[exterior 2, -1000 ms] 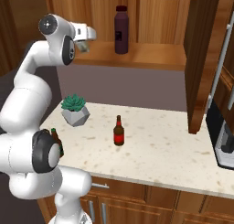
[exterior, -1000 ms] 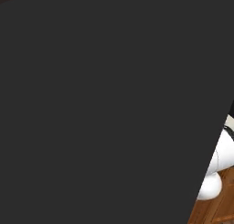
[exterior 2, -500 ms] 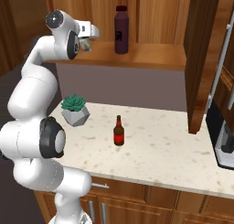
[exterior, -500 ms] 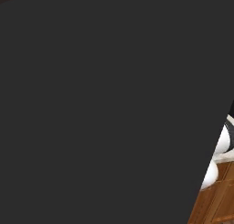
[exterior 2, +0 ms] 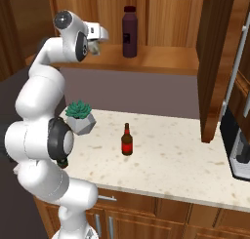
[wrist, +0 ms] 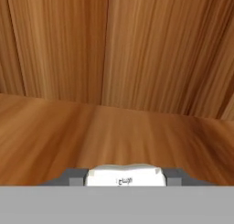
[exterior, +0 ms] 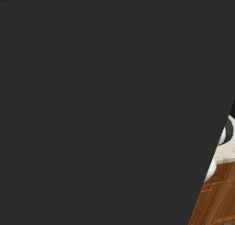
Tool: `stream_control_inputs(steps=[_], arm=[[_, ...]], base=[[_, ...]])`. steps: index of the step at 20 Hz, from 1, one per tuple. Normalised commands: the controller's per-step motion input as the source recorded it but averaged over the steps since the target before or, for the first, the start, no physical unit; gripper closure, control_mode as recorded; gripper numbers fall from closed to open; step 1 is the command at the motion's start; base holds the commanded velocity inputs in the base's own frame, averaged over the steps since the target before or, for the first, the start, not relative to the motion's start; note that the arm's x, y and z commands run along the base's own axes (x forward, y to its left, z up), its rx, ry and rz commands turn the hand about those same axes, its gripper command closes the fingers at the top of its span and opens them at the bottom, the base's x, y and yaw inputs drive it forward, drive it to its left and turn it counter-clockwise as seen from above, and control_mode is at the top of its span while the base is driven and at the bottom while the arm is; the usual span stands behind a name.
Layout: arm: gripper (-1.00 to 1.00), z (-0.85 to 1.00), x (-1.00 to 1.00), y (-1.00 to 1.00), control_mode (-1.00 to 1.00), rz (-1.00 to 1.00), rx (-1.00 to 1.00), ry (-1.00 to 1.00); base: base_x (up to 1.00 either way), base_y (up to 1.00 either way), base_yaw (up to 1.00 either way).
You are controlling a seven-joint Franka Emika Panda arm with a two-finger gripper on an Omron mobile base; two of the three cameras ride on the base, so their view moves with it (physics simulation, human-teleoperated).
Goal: Sort all alcoholic drinks to one cabinet, and non-alcoholic drinks to the other.
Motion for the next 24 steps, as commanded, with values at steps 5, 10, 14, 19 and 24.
stream_control_inputs(steps=[5,10,14,19,24], arm=[[1.00,-0.14,0.29,0.00,-1.00,-0.02,0.00,0.00],[1.00,-0.06,0.28,0.00,-1.00,-0.02,0.00,0.01],[1.00,-0.01,0.20,0.00,-1.00,-0.03,0.00,0.02],[-1.00,-0.04,0.15,0.00,-1.00,-0.03,0.00,0.01],[-1.00,-0.08,0.11,0.00,-1.00,-0.02,0.00,0.01]], base=[[0.00,0.00,0.00],[0.00,0.00,0.00],[0.00,0.00,0.00],[0.00,0.00,0.00],[0.00,0.00,0.00]])
